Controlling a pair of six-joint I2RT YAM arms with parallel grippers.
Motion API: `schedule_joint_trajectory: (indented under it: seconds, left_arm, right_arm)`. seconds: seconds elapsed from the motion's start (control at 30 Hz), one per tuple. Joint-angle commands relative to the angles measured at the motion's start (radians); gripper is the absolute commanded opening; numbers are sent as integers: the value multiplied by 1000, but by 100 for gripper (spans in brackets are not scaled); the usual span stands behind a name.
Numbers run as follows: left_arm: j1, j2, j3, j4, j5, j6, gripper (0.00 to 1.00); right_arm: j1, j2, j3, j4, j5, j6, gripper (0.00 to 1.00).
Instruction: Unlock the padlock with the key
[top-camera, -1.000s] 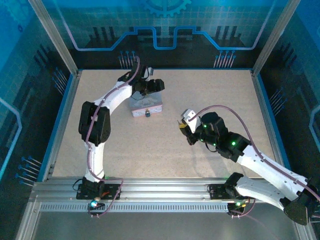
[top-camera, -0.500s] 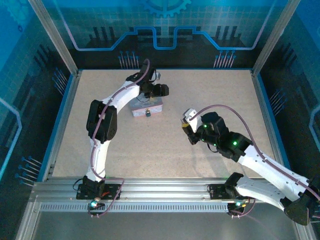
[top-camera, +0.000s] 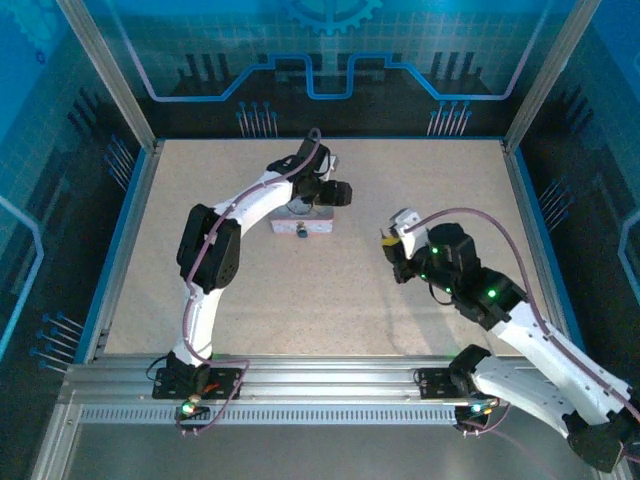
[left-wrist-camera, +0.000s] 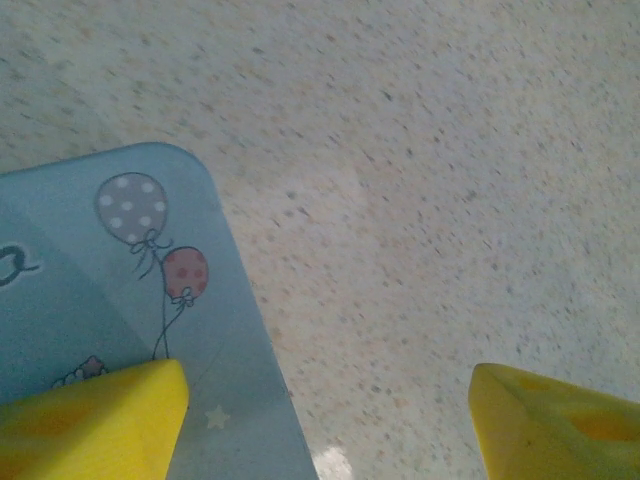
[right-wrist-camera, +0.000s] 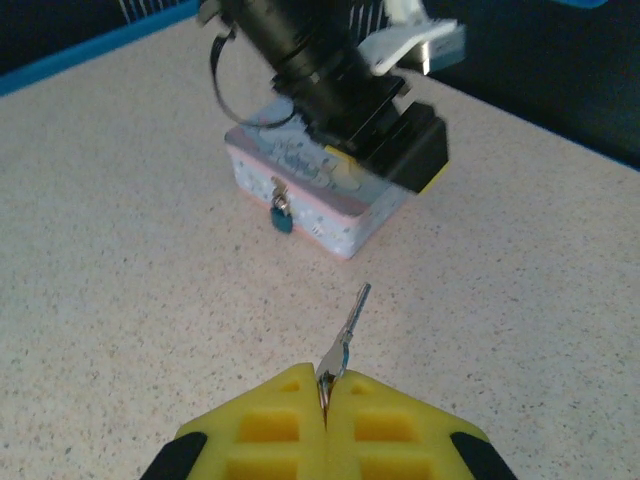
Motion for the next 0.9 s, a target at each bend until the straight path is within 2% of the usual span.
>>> schedule_joint_trajectory:
  seconds: [0.0, 0.3, 0.6, 0.73, 0.87]
  left_arm:
    - [-66, -44, -103, -67, 44, -21, 77]
    - [-140, -135, -258, 20, 69, -86, 77]
    - [-132, -109, -148, 16, 98, -85, 78]
    - [-90, -211, -182, 105, 169, -112, 78]
    - [-38, -390, -284, 198, 215, -106, 77]
  right_arm:
    - [-53, -71, -47, 43, -115, 35, 0]
    - [-71, -154, -77, 78, -195, 1, 0]
    - [-69, -114, -84, 114, -260, 5, 0]
    - [-67, -113, -121, 214, -344, 11, 0]
    - [-66, -91, -147, 319, -416, 22, 0]
